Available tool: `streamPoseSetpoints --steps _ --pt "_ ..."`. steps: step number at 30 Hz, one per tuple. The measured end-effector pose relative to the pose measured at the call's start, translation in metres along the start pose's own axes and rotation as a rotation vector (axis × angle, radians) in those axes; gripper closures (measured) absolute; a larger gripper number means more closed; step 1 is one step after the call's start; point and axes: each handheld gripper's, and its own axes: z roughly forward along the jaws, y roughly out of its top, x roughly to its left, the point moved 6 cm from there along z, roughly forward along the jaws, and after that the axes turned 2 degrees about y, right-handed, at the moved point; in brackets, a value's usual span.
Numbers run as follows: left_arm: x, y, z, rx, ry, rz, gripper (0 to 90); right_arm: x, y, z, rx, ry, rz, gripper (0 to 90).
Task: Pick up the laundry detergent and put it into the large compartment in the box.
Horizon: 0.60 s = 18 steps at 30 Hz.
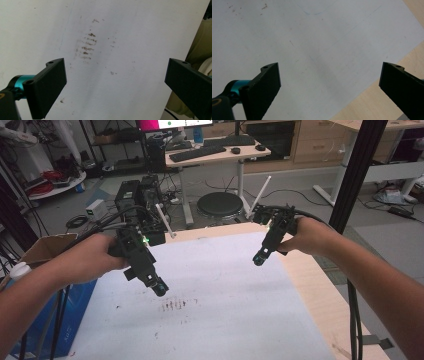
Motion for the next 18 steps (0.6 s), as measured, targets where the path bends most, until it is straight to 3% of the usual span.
streamPoseSetpoints --steps 18 --pt "-0.007 0.006 0.015 0.013 -0.014 0.012 3.8 0.003 0.002 0.004 0.002 0.007 -0.012 2.7"
